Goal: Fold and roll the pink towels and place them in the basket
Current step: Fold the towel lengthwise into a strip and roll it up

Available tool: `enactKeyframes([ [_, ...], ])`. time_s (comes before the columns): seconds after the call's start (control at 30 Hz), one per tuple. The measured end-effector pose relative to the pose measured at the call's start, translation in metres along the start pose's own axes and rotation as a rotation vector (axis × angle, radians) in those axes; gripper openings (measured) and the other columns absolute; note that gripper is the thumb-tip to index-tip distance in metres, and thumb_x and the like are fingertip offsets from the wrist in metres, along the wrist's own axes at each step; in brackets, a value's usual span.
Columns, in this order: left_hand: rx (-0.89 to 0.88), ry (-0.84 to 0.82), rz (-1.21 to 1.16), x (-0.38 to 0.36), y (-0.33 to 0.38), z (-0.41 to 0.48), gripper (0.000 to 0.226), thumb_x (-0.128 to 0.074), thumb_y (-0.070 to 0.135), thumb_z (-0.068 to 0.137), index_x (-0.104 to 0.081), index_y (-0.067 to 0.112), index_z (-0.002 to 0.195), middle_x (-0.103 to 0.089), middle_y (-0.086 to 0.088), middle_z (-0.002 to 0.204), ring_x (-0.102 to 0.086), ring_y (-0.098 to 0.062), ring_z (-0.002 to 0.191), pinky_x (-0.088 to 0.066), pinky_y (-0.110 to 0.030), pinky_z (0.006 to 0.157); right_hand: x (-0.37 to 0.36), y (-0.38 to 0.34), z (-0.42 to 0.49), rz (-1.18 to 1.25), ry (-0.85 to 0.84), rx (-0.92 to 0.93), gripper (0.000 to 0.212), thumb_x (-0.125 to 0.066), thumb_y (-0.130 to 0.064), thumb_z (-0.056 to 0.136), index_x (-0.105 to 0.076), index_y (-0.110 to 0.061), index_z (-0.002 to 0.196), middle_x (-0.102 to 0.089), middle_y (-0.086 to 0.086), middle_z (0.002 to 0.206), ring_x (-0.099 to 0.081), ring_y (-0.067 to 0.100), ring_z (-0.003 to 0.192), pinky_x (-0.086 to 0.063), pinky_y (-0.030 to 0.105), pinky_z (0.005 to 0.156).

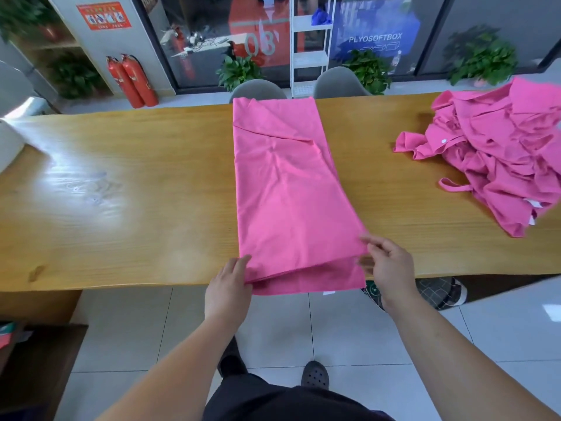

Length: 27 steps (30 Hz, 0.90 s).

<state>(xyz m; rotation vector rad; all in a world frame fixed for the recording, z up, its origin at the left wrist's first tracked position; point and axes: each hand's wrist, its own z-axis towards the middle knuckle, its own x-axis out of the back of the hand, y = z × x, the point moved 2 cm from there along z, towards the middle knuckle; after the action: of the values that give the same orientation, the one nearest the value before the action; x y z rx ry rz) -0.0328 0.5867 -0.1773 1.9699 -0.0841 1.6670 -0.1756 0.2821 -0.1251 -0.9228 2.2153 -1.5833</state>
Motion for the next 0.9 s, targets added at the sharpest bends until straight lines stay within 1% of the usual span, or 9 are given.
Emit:
enactKeyframes([
  [0.07, 0.076, 0.013, -0.042, 0.001, -0.011, -0.007, 0.064, -0.068, 0.017, 0.088, -0.050, 0.032, 0.147, -0.055, 0.010, 0.133, -0.060, -0.021, 0.112, -0.054, -0.039, 0.081, 0.009, 0.029, -0.004, -0.306, -0.009, -0.072, 0.042, -0.055, -0.007, 0.106, -0.082, -0.035, 0.091, -0.078, -0.002, 0.104, -0.075, 0.015, 0.069, -0.056, 0.038, 0.063],
  [0.13, 0.174, 0.002, -0.080, -0.004, -0.020, -0.011, 0.060, -0.072, 0.031, 0.090, -0.048, 0.032, 0.146, -0.054, 0.008, 0.129, -0.056, -0.019, 0.116, -0.054, -0.040, 0.089, 0.012, 0.046, -0.006, -0.435, -0.048, -0.105, 0.040, -0.055, -0.007, 0.106, -0.081, -0.034, 0.092, -0.077, -0.005, 0.106, -0.076, 0.009, 0.067, -0.065, 0.040, 0.074],
  [0.27, 0.402, 0.031, -0.282, -0.009, -0.025, -0.015, 0.048, -0.072, 0.046, 0.091, -0.050, 0.030, 0.130, -0.053, 0.008, 0.117, -0.060, -0.019, 0.105, -0.057, -0.045, 0.082, 0.001, 0.021, -0.013, -0.362, -0.003, 0.024, 0.033, -0.053, -0.011, 0.107, -0.078, -0.032, 0.107, -0.077, -0.003, 0.086, -0.070, 0.001, 0.062, -0.052, 0.029, 0.059],
  [0.37, 0.490, 0.047, -0.436, -0.010, -0.022, -0.019, 0.040, -0.074, 0.046, 0.091, -0.049, 0.031, 0.118, -0.059, 0.004, 0.105, -0.062, -0.016, 0.089, -0.051, -0.037, 0.069, 0.000, 0.010, -0.024, -0.191, 0.074, 0.218, 0.028, -0.053, -0.015, 0.109, -0.072, -0.036, 0.112, -0.075, 0.000, 0.078, -0.071, 0.011, 0.068, -0.051, 0.028, 0.061],
  [0.5, 0.575, 0.014, -0.498, -0.017, -0.021, -0.026, 0.044, -0.076, 0.051, 0.089, -0.052, 0.025, 0.115, -0.064, -0.002, 0.094, -0.065, -0.018, 0.077, -0.044, -0.032, 0.060, 0.009, 0.051, -0.025, -0.432, 0.074, -0.072, 0.013, -0.050, -0.016, 0.109, -0.049, -0.027, 0.115, -0.073, 0.000, 0.099, -0.075, 0.014, 0.063, -0.051, 0.032, 0.058],
  [0.57, 0.591, -0.019, -0.492, -0.020, -0.023, -0.029, 0.045, -0.076, 0.053, 0.089, -0.052, 0.023, 0.113, -0.065, -0.001, 0.093, -0.065, -0.018, 0.077, -0.046, -0.033, 0.061, 0.012, 0.062, -0.020, -0.458, 0.055, -0.189, 0.011, -0.052, -0.014, 0.108, -0.047, -0.021, 0.115, -0.071, 0.002, 0.105, -0.076, 0.016, 0.062, -0.050, 0.032, 0.057],
  [0.63, 0.597, -0.034, -0.499, -0.020, -0.025, -0.031, 0.046, -0.077, 0.054, 0.088, -0.052, 0.023, 0.112, -0.066, 0.000, 0.092, -0.066, -0.018, 0.077, -0.047, -0.033, 0.062, 0.010, 0.056, -0.019, -0.452, 0.072, -0.182, 0.012, -0.054, -0.014, 0.107, -0.048, -0.020, 0.115, -0.073, 0.002, 0.099, -0.076, 0.015, 0.063, -0.050, 0.032, 0.058],
  [0.77, 0.606, -0.012, -0.565, -0.016, -0.025, -0.034, 0.046, -0.077, 0.056, 0.088, -0.055, 0.023, 0.111, -0.068, 0.002, 0.094, -0.067, -0.019, 0.079, -0.049, -0.034, 0.064, 0.011, 0.037, -0.036, -0.321, 0.139, 0.094, 0.007, -0.055, -0.023, 0.109, -0.050, -0.024, 0.113, -0.074, -0.005, 0.078, -0.072, 0.008, 0.064, -0.047, 0.027, 0.056],
  [0.9, 0.662, -0.039, -0.614, -0.022, -0.026, -0.039, 0.044, -0.079, 0.051, 0.088, -0.057, 0.020, 0.110, -0.068, 0.004, 0.098, -0.066, -0.018, 0.083, -0.053, -0.037, 0.072, 0.017, 0.076, -0.028, -0.447, 0.042, -0.129, 0.006, -0.051, -0.018, 0.108, -0.049, -0.023, 0.107, -0.077, -0.007, 0.091, -0.075, 0.014, 0.070, -0.049, 0.034, 0.061],
])
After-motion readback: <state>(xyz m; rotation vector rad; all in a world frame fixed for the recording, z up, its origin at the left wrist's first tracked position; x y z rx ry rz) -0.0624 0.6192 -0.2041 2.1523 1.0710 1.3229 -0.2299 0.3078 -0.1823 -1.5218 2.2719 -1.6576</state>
